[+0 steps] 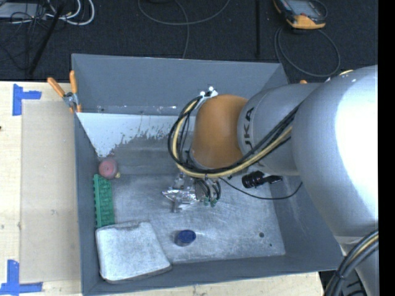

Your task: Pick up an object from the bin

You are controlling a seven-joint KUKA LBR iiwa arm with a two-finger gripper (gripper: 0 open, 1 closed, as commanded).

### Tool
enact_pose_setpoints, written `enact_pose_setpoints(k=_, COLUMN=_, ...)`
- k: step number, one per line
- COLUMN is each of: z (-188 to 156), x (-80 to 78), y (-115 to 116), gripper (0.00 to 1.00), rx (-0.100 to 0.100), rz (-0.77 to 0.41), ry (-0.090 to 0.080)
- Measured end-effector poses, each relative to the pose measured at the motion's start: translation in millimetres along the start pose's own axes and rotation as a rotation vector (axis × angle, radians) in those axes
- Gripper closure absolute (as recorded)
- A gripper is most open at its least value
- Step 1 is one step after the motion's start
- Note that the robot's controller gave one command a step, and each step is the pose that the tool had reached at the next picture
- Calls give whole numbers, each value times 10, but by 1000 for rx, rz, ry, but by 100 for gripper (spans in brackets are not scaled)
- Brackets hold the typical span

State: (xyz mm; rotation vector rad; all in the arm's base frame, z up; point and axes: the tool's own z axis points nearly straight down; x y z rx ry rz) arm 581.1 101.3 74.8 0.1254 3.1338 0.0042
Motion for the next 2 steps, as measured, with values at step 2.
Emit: enact_pose_setpoints(k=2, z=-1599, x=-56, y=-86, gripper=100, rx=1, rz=-71, ry=0)
